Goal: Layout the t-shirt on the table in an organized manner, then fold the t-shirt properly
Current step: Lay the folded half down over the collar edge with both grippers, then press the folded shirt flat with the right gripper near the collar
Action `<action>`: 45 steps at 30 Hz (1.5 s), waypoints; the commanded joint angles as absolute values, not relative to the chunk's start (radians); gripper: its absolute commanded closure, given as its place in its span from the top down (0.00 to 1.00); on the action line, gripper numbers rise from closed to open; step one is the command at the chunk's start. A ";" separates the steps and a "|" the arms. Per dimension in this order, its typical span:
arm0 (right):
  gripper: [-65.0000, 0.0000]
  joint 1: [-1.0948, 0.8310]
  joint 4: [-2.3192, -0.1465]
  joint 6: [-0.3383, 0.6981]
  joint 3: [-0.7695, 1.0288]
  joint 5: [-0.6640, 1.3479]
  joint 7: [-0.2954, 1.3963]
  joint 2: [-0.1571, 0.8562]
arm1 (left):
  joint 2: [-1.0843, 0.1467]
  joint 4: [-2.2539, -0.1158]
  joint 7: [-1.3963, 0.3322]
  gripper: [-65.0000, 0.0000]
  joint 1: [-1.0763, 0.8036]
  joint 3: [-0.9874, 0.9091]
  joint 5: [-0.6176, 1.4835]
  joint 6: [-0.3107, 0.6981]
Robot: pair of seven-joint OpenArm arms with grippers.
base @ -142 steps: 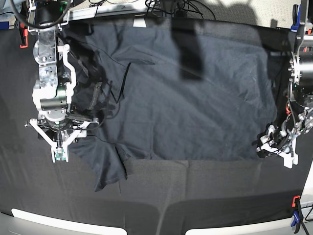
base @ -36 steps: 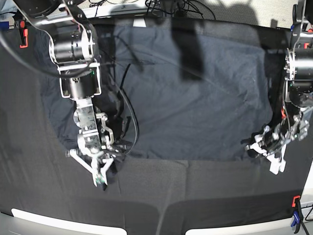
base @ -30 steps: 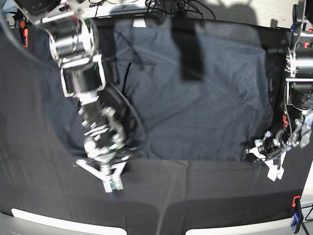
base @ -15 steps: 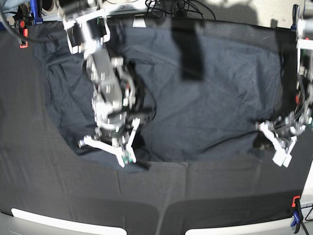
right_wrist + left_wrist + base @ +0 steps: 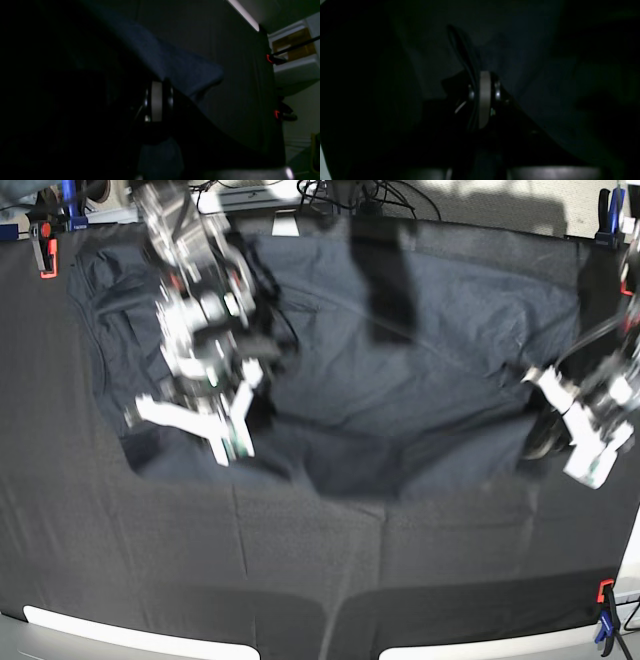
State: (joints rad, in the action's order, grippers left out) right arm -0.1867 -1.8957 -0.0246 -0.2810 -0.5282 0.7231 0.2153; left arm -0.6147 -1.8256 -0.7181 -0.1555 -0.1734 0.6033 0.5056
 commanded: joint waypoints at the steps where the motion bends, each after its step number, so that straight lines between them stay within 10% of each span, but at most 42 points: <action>1: 0.00 -0.197 -1.938 -0.034 -0.279 -0.544 0.702 0.233 | -0.632 -1.858 -0.705 0.00 -0.173 -0.203 0.620 0.508; 15: 0.00 -0.397 -2.056 -0.038 -0.279 -0.535 0.871 0.329 | -0.627 -1.915 -0.740 0.00 -0.411 -0.276 0.656 0.508; 21: 0.44 -0.399 -2.056 -0.037 -0.279 -0.513 0.995 0.330 | -0.627 -1.915 -0.740 0.00 -0.413 -0.276 0.656 0.508; 45: 0.43 -0.171 -1.987 -0.036 -0.385 -0.178 0.834 0.237 | -0.626 -1.915 -0.740 0.00 -0.416 -0.276 0.656 0.508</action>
State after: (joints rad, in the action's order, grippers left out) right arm -0.1837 -1.9686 -0.0273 -0.3866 -0.1616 0.8566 0.2367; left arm -0.6102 -1.8988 -0.7605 -0.4183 -0.2649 0.6476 0.5056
